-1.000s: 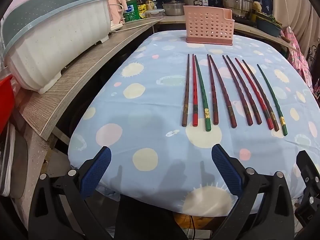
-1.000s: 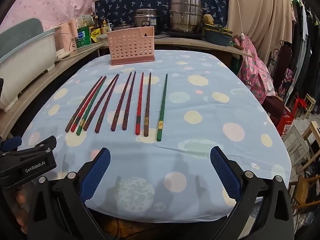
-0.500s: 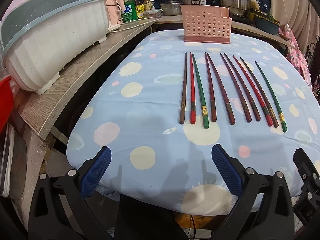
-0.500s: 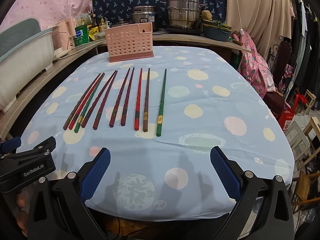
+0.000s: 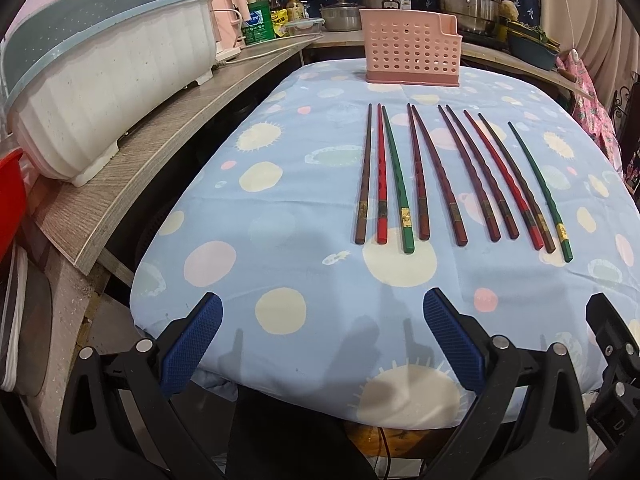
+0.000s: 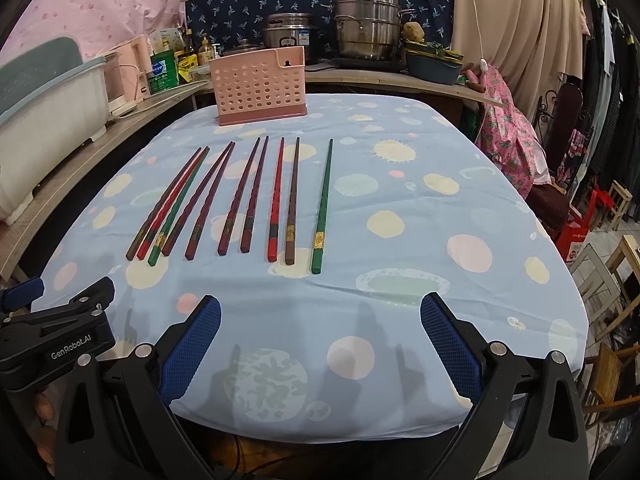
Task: Organize utensils
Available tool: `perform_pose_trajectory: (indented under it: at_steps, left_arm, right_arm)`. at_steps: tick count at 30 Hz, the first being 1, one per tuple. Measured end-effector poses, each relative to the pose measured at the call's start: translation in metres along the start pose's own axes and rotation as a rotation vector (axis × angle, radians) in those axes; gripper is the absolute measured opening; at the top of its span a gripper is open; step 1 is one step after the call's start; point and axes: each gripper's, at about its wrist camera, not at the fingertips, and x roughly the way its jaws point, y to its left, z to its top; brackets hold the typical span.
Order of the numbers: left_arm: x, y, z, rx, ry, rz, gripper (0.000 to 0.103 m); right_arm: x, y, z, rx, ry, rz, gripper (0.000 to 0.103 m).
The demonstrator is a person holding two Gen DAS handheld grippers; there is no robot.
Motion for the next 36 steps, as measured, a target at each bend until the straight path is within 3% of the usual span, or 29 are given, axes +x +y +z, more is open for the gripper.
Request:
perform_pose_trajectory:
  at_steps: [36]
  left_arm:
    - [0.004,0.0034,-0.0062,-0.005,0.001,0.003,0.096]
  right_arm:
    - [-0.0003,0.0021,-0.0029,-0.004,-0.001,-0.008,0.096]
